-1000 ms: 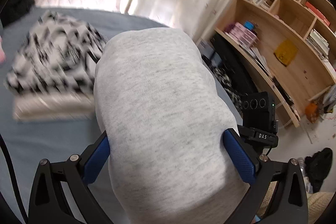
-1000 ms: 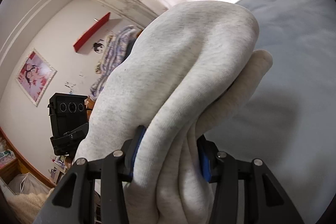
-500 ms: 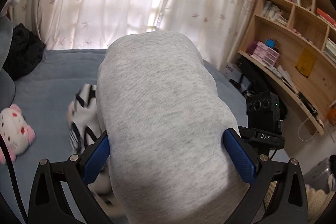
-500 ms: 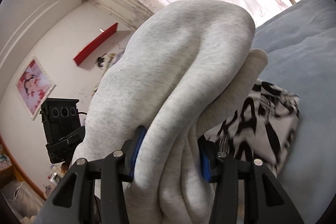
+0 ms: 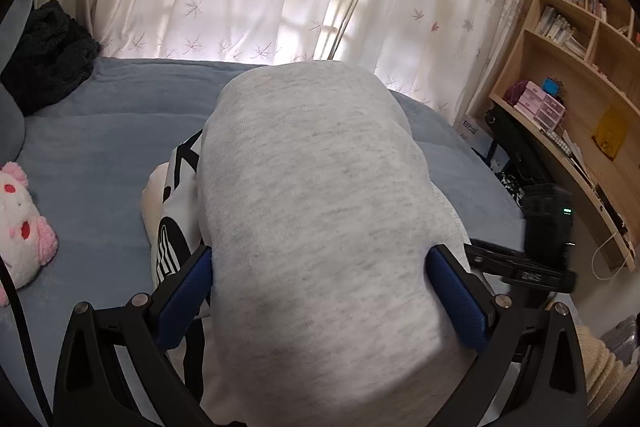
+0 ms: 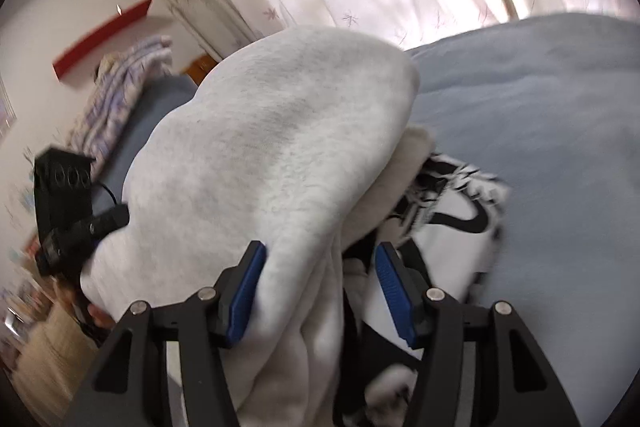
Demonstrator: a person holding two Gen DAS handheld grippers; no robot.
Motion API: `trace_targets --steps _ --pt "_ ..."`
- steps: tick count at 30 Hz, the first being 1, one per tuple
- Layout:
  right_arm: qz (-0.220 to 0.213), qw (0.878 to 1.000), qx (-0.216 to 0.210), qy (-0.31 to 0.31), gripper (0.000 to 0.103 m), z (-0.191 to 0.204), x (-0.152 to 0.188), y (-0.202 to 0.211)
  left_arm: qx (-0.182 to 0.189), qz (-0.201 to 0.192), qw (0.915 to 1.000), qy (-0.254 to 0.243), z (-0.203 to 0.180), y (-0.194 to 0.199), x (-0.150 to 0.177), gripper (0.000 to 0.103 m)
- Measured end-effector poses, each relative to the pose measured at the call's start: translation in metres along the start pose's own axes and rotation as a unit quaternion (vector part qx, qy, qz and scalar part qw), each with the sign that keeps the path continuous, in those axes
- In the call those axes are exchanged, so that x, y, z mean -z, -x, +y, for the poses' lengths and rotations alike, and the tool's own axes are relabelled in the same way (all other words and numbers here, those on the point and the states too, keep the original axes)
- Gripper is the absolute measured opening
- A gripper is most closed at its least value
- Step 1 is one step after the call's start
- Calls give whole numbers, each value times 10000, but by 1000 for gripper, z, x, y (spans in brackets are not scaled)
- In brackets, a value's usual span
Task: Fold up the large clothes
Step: 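Carry the hoodie bundle onto the clothes stack and lower it with both tools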
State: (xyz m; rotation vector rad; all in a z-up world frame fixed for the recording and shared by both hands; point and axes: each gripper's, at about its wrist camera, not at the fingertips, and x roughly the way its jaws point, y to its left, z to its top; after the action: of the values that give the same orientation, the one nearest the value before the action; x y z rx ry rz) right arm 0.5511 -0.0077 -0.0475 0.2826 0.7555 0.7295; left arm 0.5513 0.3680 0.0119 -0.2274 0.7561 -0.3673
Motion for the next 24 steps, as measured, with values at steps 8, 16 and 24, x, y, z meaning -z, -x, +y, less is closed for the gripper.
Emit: trace_targets --steps 8,16,24 --pt "-290 9989 149 329 44 46 -10 54 -921 -309 9926 -733 -43 43 -4 93" --pt "407 9982 422 100 18 89 -20 -7 -1149 114 9892 -898 -65 35 -9 27" --pt "855 9906 1065 40 0 63 -1 -29 -1302 511 9856 -950 -65 14 6 28"
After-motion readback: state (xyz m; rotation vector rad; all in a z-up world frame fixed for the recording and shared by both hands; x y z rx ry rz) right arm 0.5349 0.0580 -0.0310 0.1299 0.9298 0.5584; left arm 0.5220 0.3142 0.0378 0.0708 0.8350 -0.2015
